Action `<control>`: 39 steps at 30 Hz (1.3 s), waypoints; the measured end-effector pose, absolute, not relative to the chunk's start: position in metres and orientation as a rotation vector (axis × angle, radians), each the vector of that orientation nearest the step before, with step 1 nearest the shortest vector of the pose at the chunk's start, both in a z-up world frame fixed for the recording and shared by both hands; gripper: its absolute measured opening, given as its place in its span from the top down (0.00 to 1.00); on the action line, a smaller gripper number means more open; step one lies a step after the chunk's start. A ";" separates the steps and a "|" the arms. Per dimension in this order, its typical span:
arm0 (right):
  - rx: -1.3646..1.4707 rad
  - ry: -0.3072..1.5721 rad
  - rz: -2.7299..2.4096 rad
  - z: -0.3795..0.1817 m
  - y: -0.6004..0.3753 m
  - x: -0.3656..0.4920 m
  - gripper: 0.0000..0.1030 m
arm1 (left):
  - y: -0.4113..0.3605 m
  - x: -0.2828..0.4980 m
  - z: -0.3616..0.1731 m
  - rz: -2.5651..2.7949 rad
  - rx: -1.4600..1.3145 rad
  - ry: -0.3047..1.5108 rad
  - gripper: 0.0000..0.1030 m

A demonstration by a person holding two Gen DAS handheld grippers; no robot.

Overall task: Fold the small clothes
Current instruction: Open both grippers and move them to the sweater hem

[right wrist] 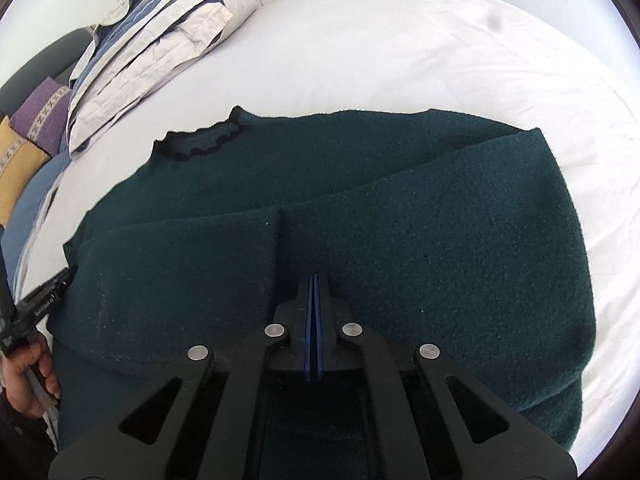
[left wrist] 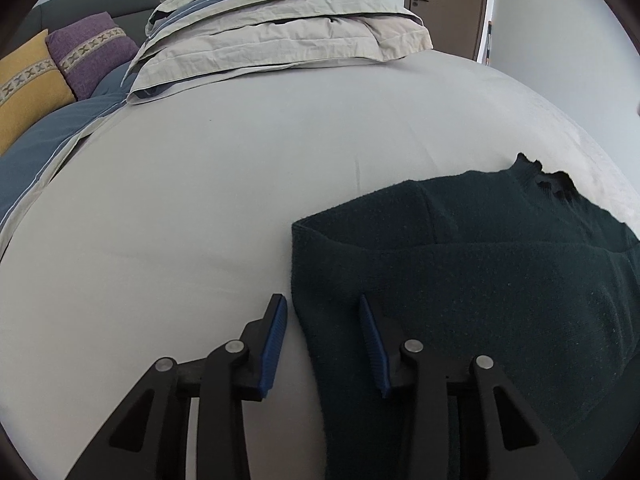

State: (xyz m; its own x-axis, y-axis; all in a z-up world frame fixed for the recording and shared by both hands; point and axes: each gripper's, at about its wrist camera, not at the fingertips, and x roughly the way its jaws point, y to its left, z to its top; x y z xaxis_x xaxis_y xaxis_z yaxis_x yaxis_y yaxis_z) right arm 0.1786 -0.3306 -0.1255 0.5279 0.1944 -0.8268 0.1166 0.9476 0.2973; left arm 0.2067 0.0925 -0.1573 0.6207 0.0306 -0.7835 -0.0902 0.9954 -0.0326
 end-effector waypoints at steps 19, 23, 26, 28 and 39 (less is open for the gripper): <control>0.300 0.825 0.154 -0.048 -0.351 -0.090 0.39 | 0.119 -0.056 -0.141 -0.104 -0.365 1.019 0.27; 0.289 0.869 0.158 -0.054 -0.365 -0.134 0.39 | 0.111 -0.094 -0.145 -0.150 -0.372 1.072 0.28; 0.342 0.892 0.148 -0.059 -0.384 -0.158 0.40 | 0.109 -0.112 -0.153 -0.214 -0.446 1.126 0.29; 0.375 0.898 0.140 -0.062 -0.397 -0.171 0.40 | 0.105 -0.120 -0.161 -0.240 -0.452 1.152 0.32; 0.466 1.073 0.163 -0.092 -0.426 -0.194 0.40 | 0.123 -0.123 -0.183 -0.308 -0.591 1.165 0.46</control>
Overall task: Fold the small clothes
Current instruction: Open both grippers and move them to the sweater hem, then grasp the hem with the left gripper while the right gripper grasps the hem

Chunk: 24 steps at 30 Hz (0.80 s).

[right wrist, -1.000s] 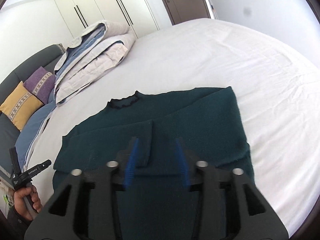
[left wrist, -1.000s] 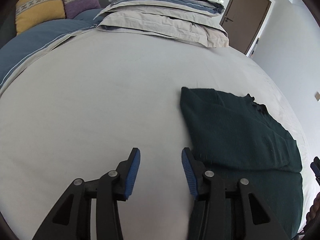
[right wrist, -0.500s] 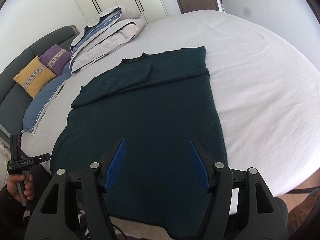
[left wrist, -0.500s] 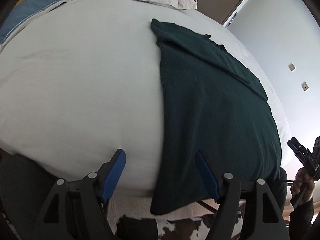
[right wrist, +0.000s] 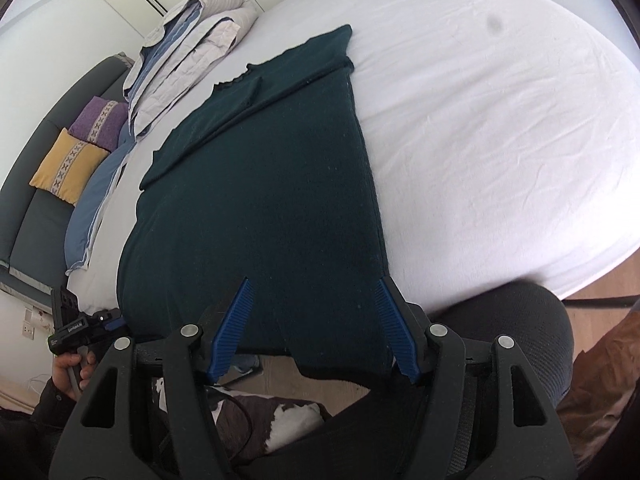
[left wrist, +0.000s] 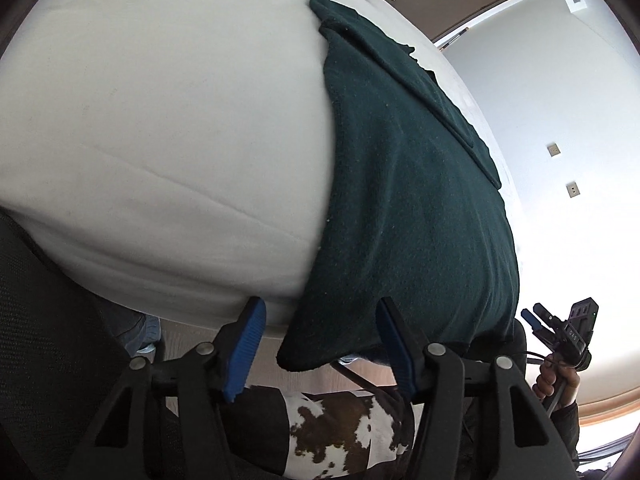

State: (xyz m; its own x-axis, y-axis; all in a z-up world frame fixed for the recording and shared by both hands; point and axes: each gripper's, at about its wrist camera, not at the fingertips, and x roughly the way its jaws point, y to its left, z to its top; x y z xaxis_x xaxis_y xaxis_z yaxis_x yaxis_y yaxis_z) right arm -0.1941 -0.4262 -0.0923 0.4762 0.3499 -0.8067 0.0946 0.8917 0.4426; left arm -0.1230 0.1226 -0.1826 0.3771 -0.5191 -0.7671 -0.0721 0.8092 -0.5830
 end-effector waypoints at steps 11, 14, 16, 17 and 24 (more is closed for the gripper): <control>0.457 1.188 0.117 -0.104 -0.437 -0.205 0.40 | 0.113 -0.118 -0.198 -0.322 -0.555 1.270 0.63; 0.463 1.216 0.115 -0.111 -0.437 -0.204 0.40 | 0.114 -0.119 -0.196 -0.341 -0.567 1.259 0.65; 0.440 1.217 0.110 -0.112 -0.435 -0.204 0.40 | 0.117 -0.120 -0.195 -0.343 -0.568 1.256 0.79; 0.430 1.217 0.104 -0.112 -0.433 -0.202 0.40 | 0.118 -0.120 -0.195 -0.344 -0.570 1.254 0.87; 0.331 1.264 0.085 -0.118 -0.425 -0.191 0.40 | 0.118 -0.121 -0.189 -0.356 -0.556 1.237 0.95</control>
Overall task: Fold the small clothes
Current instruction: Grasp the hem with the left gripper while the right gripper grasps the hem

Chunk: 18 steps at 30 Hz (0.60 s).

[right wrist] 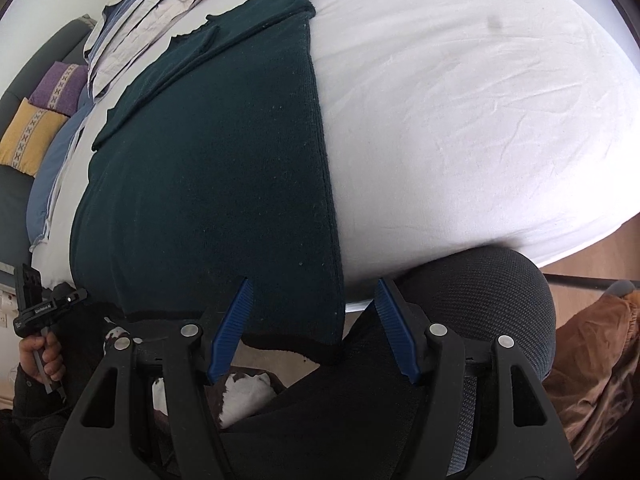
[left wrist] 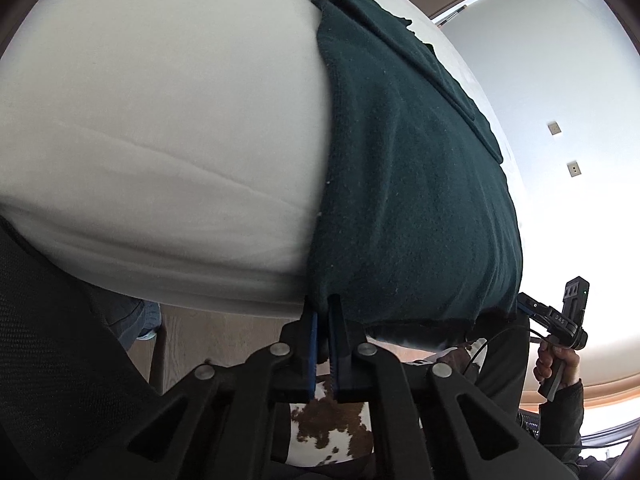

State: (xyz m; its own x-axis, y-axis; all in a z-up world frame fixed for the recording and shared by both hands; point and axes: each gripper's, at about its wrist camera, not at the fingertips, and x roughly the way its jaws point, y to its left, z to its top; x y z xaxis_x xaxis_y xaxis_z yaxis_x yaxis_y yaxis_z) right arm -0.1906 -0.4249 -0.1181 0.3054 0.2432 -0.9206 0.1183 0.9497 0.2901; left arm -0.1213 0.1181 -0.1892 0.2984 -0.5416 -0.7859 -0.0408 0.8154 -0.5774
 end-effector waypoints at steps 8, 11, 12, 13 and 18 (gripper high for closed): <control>0.296 1.339 0.125 -0.127 -0.420 -0.192 0.92 | 0.122 -0.125 -0.173 -0.382 -0.541 1.206 0.95; 0.362 1.301 0.135 -0.121 -0.427 -0.198 0.94 | 0.121 -0.127 -0.167 -0.396 -0.546 1.197 0.96; 0.383 1.279 0.147 -0.117 -0.430 -0.200 0.94 | 0.121 -0.127 -0.166 -0.403 -0.553 1.191 0.96; 0.406 1.254 0.163 -0.111 -0.433 -0.202 0.94 | 0.122 -0.127 -0.163 -0.413 -0.570 1.184 0.96; 0.563 1.044 0.292 -0.067 -0.445 -0.204 0.94 | 0.133 -0.127 -0.144 -0.510 -0.787 1.092 0.96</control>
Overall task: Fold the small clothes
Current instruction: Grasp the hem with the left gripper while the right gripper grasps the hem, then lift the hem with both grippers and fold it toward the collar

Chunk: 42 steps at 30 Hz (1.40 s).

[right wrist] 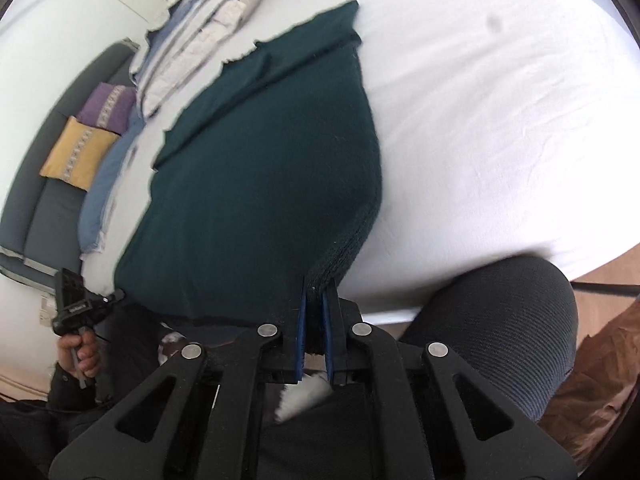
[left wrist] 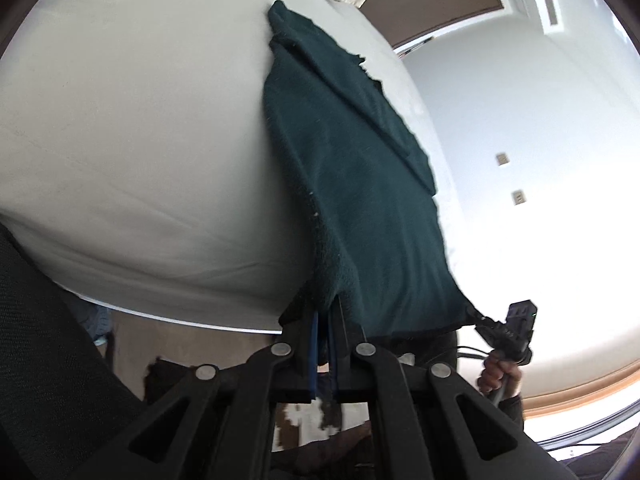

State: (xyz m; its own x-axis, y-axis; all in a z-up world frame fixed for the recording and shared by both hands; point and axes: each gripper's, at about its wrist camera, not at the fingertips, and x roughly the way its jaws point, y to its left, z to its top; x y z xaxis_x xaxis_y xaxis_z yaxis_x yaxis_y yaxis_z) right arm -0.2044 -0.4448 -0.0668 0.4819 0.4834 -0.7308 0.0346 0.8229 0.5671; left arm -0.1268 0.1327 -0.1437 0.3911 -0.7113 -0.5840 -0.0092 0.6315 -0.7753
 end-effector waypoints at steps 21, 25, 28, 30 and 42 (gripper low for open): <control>0.878 0.716 0.393 -0.007 -0.446 -0.087 0.94 | 0.150 -0.051 -0.076 -0.613 -1.038 0.804 0.96; 0.890 0.673 0.374 0.002 -0.453 -0.046 0.94 | 0.156 -0.013 -0.068 -0.604 -1.038 0.757 0.96; 0.890 0.655 0.352 0.007 -0.455 -0.009 0.94 | 0.160 0.022 -0.069 -0.574 -1.031 0.747 0.96; 0.888 0.650 0.337 0.008 -0.455 0.016 0.94 | 0.164 0.046 -0.071 -0.552 -1.034 0.744 0.96; 0.904 0.708 0.170 -0.050 -0.460 0.179 0.94 | 0.170 0.198 -0.103 -0.439 -1.093 0.805 0.96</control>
State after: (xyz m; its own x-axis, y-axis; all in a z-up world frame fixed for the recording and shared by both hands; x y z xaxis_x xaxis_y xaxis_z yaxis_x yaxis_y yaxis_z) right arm 0.1793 -0.4596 -0.0495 0.7631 0.4203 -0.4910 0.1511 0.6227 0.7678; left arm 0.1978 0.1705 -0.1029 0.6463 -0.6746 -0.3565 -0.0657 0.4163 -0.9068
